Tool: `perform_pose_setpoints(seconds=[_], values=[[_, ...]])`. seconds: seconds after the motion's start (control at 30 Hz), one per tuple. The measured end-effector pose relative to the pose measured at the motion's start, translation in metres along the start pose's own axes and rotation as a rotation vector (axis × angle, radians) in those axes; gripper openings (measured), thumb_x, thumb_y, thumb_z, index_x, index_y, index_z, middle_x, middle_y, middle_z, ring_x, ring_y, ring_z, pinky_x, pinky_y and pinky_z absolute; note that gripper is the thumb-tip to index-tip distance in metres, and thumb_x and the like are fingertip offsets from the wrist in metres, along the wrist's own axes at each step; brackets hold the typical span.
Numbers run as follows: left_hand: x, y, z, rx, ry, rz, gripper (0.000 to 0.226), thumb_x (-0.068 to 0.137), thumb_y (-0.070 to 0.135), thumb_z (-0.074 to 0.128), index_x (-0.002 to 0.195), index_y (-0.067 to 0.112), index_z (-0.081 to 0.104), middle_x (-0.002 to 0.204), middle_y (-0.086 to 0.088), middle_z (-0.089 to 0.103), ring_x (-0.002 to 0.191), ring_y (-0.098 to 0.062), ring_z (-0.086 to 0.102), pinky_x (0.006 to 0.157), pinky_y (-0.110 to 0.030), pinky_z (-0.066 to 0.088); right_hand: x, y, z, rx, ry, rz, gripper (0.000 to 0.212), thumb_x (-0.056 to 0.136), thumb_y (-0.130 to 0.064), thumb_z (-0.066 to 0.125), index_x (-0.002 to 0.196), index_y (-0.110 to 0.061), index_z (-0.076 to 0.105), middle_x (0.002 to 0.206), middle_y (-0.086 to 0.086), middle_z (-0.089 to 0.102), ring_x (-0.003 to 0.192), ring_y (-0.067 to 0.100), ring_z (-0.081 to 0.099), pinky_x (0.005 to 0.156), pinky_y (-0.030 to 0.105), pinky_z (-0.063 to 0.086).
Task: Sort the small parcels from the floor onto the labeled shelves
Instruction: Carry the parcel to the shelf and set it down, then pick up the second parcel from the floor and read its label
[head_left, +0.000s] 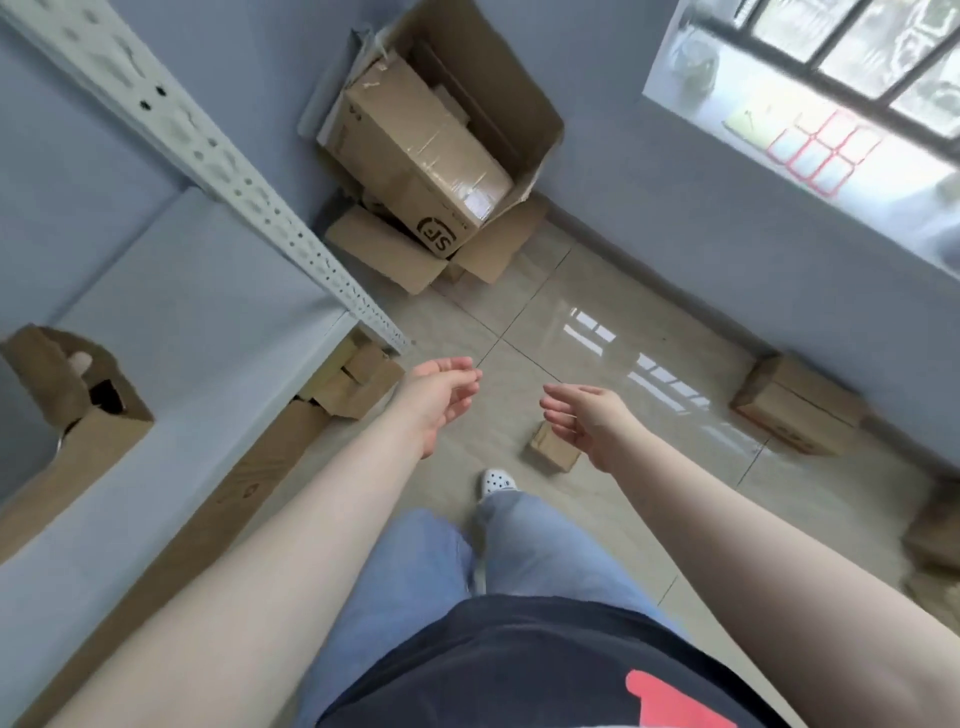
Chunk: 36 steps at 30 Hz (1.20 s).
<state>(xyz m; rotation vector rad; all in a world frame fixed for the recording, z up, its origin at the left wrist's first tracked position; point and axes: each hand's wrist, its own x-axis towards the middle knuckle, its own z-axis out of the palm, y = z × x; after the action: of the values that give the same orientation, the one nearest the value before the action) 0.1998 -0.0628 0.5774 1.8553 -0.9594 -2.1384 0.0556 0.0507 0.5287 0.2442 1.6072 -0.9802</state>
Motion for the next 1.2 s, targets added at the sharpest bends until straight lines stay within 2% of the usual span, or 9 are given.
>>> perform_pose_setpoints(seconds=[0.23, 0.37, 0.5, 0.6, 0.73, 0.9, 0.97, 1.07, 1.2], values=[[0.047, 0.048, 0.069, 0.292, -0.184, -0.034, 0.018, 0.093, 0.000, 0.059, 0.087, 0.017, 0.058, 0.082, 0.001, 0.062, 0.070, -0.007, 0.056, 0.067, -0.015, 0.048, 0.019, -0.022, -0.034, 0.291, 0.148, 0.024, 0.007, 0.088, -0.022, 0.068, 0.086, -0.017, 0.064, 0.089, 0.004, 0.068, 0.076, 0.012, 0.064, 0.075, 0.022, 0.051], [0.076, 0.063, 0.119, 0.509, -0.351, -0.057, 0.017, 0.092, 0.001, 0.060, 0.088, 0.017, 0.057, 0.085, 0.001, 0.064, 0.072, -0.007, 0.058, 0.065, -0.014, 0.050, 0.023, -0.022, -0.049, 0.524, 0.291, 0.046, 0.009, 0.088, -0.021, 0.069, 0.091, -0.015, 0.063, 0.090, 0.005, 0.067, 0.075, 0.011, 0.064, 0.068, 0.020, 0.051], [0.100, 0.061, 0.154, 0.801, -0.505, -0.095, 0.015, 0.091, -0.001, 0.061, 0.092, 0.014, 0.059, 0.083, -0.001, 0.065, 0.073, -0.010, 0.060, 0.073, -0.018, 0.050, 0.017, -0.016, -0.051, 0.751, 0.446, 0.038, 0.008, 0.088, -0.018, 0.068, 0.085, -0.016, 0.062, 0.084, 0.005, 0.066, 0.073, 0.012, 0.062, 0.071, 0.021, 0.049], [0.117, 0.056, 0.169, 0.993, -0.593, -0.096, 0.008, 0.095, 0.008, 0.059, 0.091, 0.014, 0.059, 0.081, -0.002, 0.064, 0.071, -0.011, 0.060, 0.071, -0.020, 0.049, 0.011, -0.005, -0.045, 0.891, 0.543, 0.042, 0.007, 0.088, -0.017, 0.068, 0.085, -0.015, 0.062, 0.083, 0.005, 0.065, 0.072, 0.012, 0.061, 0.070, 0.021, 0.049], [0.133, 0.040, 0.185, 1.168, -0.659, -0.072, 0.016, 0.098, 0.019, 0.057, 0.083, 0.016, 0.054, 0.078, -0.002, 0.058, 0.066, -0.010, 0.054, 0.063, -0.019, 0.044, 0.008, 0.025, -0.036, 1.013, 0.648, 0.081, 0.006, 0.088, -0.018, 0.068, 0.086, -0.017, 0.062, 0.085, 0.004, 0.064, 0.077, 0.013, 0.060, 0.074, 0.023, 0.049], [0.156, -0.001, 0.194, 1.411, -0.744, -0.069, 0.015, 0.096, 0.026, 0.060, 0.098, 0.011, 0.057, 0.072, 0.001, 0.048, 0.062, -0.011, 0.047, 0.056, -0.018, 0.043, 0.029, 0.078, -0.034, 1.187, 0.737, 0.143, 0.028, 0.086, -0.021, 0.071, 0.111, -0.013, 0.061, 0.091, 0.002, 0.064, 0.081, 0.012, 0.059, 0.070, 0.023, 0.050], [0.170, -0.024, 0.198, 1.489, -0.770, -0.053, 0.018, 0.096, 0.028, 0.059, 0.092, 0.011, 0.055, 0.069, 0.000, 0.040, 0.058, -0.013, 0.039, 0.051, -0.017, 0.036, 0.048, 0.099, -0.034, 1.244, 0.750, 0.163, 0.037, 0.085, -0.022, 0.072, 0.119, -0.012, 0.060, 0.095, 0.003, 0.064, 0.088, 0.014, 0.060, 0.073, 0.025, 0.050], [0.200, -0.066, 0.203, 1.604, -0.744, 0.005, 0.020, 0.095, 0.032, 0.060, 0.096, 0.012, 0.057, 0.080, -0.003, 0.049, 0.068, -0.015, 0.044, 0.067, -0.028, 0.043, 0.091, 0.136, -0.032, 1.312, 0.740, 0.224, 0.052, 0.084, -0.026, 0.073, 0.130, -0.009, 0.056, 0.111, 0.007, 0.062, 0.106, 0.020, 0.058, 0.083, 0.033, 0.048], [0.261, -0.125, 0.204, 1.736, -0.745, 0.033, 0.048, 0.089, 0.037, 0.067, 0.127, 0.011, 0.057, 0.125, -0.007, 0.061, 0.104, -0.021, 0.058, 0.098, -0.037, 0.046, 0.171, 0.183, -0.029, 1.388, 0.693, 0.300, 0.068, 0.082, -0.027, 0.075, 0.141, -0.011, 0.046, 0.133, 0.013, 0.057, 0.123, 0.026, 0.054, 0.094, 0.040, 0.049]])
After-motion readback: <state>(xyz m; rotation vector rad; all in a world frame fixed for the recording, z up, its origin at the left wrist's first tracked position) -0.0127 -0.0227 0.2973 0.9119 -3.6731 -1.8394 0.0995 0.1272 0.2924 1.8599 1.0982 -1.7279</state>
